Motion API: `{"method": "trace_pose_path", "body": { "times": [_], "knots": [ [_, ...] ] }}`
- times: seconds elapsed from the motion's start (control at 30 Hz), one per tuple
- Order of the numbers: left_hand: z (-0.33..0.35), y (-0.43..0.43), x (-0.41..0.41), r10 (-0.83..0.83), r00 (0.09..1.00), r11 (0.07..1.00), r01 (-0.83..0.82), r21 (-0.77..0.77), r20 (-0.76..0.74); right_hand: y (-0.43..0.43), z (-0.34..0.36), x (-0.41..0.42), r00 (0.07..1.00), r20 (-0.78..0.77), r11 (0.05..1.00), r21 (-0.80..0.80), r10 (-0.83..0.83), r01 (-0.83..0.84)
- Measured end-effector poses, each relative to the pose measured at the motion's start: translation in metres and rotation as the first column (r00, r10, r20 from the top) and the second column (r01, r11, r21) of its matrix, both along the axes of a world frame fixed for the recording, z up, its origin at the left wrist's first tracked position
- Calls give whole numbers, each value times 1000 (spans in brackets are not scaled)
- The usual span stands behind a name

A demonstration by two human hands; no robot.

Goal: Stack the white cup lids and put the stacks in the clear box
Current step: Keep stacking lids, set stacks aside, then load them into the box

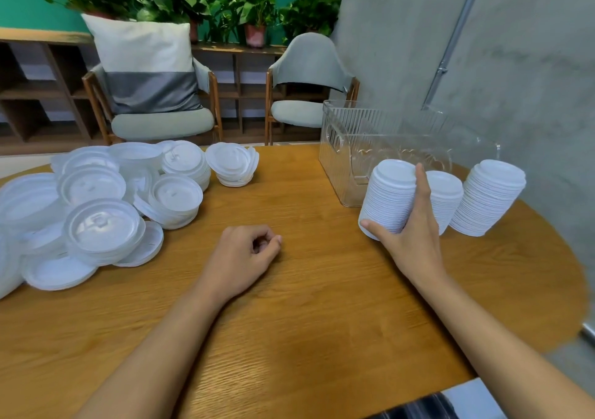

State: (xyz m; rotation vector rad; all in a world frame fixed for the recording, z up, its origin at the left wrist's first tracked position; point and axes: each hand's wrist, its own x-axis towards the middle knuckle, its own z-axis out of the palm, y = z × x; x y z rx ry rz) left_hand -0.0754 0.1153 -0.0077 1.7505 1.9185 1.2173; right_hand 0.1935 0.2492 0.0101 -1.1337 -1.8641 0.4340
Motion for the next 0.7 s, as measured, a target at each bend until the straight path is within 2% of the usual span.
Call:
{"method": "trace_pose_path", "body": {
  "times": [0.2, 0.4, 0.5, 0.6, 0.7],
  "knots": [
    [1, -1, 0, 3, 1000, 1000, -3, 1, -1, -20, -4, 14, 1000, 7, 997, -69, -18, 19],
    [1, -1, 0, 11, 1000, 1000, -11, 2, -12, -37, -11, 19, 992, 21, 987, 99, -127, 124],
    [2, -1, 1, 11, 1000, 1000, -11, -2, -15, -38, -10, 13, 999, 42, 994, 109, 14, -19],
    [4, -2, 2, 6, 1000, 1000, -6, -4, -3, -38, -10, 3, 973, 70, 975, -26, 221, -220],
    [3, -2, 1, 2, 1000, 1000, -2, -8, 0, -33, -11, -5, 969, 78, 969, -98, 235, -227]
  ]
}}
